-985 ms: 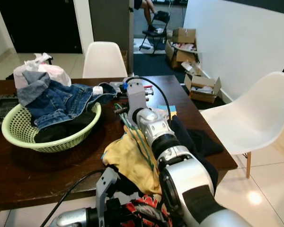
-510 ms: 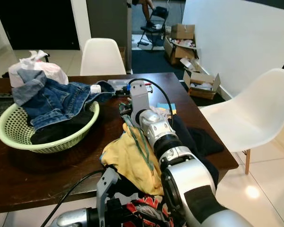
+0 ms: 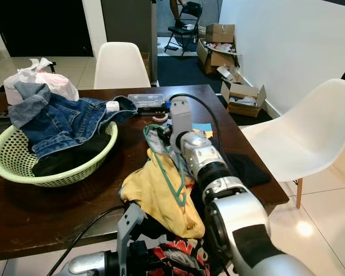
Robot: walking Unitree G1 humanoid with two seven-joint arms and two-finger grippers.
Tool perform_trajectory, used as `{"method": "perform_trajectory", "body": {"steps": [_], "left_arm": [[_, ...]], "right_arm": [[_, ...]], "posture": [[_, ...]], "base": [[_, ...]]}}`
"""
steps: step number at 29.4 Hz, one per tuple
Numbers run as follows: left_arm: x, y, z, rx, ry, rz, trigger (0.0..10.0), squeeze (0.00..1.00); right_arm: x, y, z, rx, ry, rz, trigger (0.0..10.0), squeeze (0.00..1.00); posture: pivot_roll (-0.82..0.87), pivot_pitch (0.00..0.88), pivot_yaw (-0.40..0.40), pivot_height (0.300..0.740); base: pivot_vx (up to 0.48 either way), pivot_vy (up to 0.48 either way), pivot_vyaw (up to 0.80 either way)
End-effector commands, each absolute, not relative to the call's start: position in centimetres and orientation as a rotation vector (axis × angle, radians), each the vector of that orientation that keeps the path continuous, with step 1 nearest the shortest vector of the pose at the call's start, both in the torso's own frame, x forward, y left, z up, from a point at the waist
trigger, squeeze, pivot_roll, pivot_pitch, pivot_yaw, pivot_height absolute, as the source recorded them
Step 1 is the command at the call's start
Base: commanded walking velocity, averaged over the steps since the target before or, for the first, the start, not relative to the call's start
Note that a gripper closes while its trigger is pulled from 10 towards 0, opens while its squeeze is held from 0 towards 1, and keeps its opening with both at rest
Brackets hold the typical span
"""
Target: Hang hanger
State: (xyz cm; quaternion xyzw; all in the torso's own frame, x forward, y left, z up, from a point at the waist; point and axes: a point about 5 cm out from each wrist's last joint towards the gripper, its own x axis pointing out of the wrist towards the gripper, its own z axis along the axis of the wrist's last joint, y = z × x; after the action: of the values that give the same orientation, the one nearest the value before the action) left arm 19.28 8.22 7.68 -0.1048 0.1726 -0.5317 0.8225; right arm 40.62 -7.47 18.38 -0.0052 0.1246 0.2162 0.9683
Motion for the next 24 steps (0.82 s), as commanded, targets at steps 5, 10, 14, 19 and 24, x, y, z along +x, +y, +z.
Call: {"method": "perform_trajectory", "body": {"steps": [5, 10, 14, 19, 24], "left_arm": [[19.2, 8.1, 8.3, -0.201, 0.340, -1.189, 10.0, 0.00], [19.3, 8.1, 8.4, -0.195, 0.335, -1.203, 10.0, 0.00], [20.1, 8.3, 8.7, -0.196, 0.297, -1.145, 10.0, 0.00], [22.1, 8.3, 9.2, -0.212, 0.233, -1.022, 10.0, 0.00], [22.2, 8.1, 9.0, -0.198, 0.235, -1.019, 10.0, 0.00]], "right_arm": [[40.8, -9.8, 21.0, 0.056, 0.223, 0.523, 10.0, 0.00], [40.4, -14.0, 20.5, -0.004, 0.299, 0.487, 10.0, 0.00], [40.1, -17.0, 20.0, -0.007, 0.323, 0.398, 10.0, 0.00], [39.3, -22.5, 19.6, 0.078, 0.230, 0.187, 10.0, 0.00], [38.1, -24.2, 20.0, 0.183, 0.123, 0.167, 10.0, 0.00]], "posture": [[0.09, 0.000, -0.083, 0.740], [0.08, 0.000, -0.080, 0.740], [0.07, 0.000, -0.076, 0.740], [0.06, 0.000, -0.065, 0.740], [0.04, 0.000, -0.053, 0.740]], "base": [[0.000, 0.000, 0.00], [0.000, 0.000, 0.00], [0.000, 0.000, 0.00], [0.000, 0.000, 0.00], [0.000, 0.000, 0.00]]}}
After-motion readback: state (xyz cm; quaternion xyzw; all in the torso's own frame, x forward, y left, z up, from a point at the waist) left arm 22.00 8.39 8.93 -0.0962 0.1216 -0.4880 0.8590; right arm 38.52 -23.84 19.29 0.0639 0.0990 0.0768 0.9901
